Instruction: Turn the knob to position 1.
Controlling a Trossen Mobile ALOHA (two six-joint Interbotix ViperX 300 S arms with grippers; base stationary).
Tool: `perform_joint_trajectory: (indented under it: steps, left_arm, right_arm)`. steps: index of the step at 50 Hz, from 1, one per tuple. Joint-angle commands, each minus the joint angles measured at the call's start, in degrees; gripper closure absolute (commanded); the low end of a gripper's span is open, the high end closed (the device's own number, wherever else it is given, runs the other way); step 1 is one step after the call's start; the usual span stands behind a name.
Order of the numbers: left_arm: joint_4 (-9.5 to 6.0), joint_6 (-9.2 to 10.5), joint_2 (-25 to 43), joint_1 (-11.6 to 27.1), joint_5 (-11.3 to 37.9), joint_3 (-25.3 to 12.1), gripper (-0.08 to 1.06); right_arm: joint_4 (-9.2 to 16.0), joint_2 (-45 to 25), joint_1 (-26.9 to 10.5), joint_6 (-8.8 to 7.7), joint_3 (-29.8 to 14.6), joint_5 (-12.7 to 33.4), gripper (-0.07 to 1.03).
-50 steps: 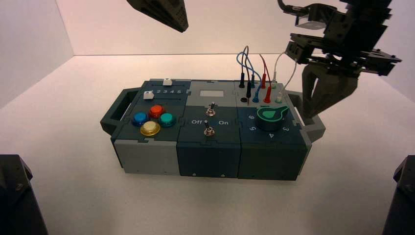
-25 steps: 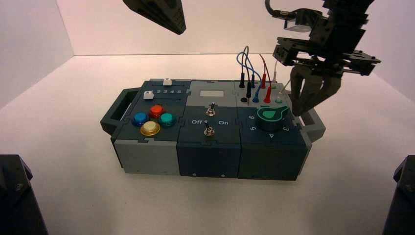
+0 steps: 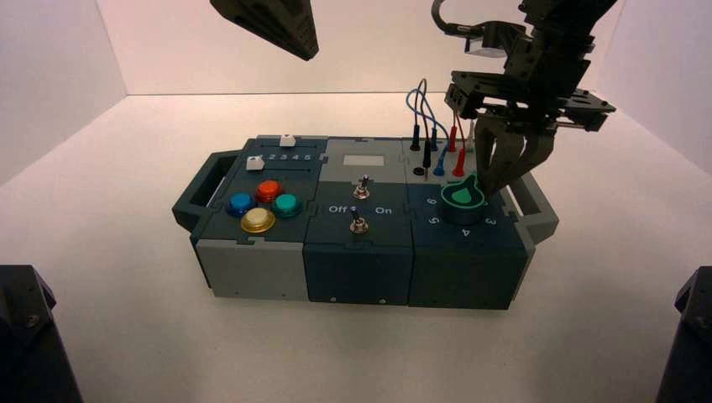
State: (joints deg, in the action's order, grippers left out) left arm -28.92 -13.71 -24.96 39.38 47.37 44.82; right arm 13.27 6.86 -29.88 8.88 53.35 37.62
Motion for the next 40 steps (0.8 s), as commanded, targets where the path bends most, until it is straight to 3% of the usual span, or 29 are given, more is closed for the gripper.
perform_joint_trajectory:
  steps: [1, 24, 40]
  left_arm:
    - [-0.26, -0.09, -0.9, 0.2, -0.2, -0.6, 1.01]
    - [-0.26, 0.0, -1.1, 0.2, -0.2, -0.7, 1.01]
    - [-0.26, 0.0, -1.3, 0.2, -0.2, -0.6, 1.01]
  right_arm:
    - [0.1, 0.4, -0.4, -0.53, -1.4, -0.4, 0.98]
    - [0.5, 0.4, -0.4, -0.62, -2.2, -1.1, 0.98]
    - [2.2, -0.4, -2.8, -0.53, -2.4, -2.5, 0.98]
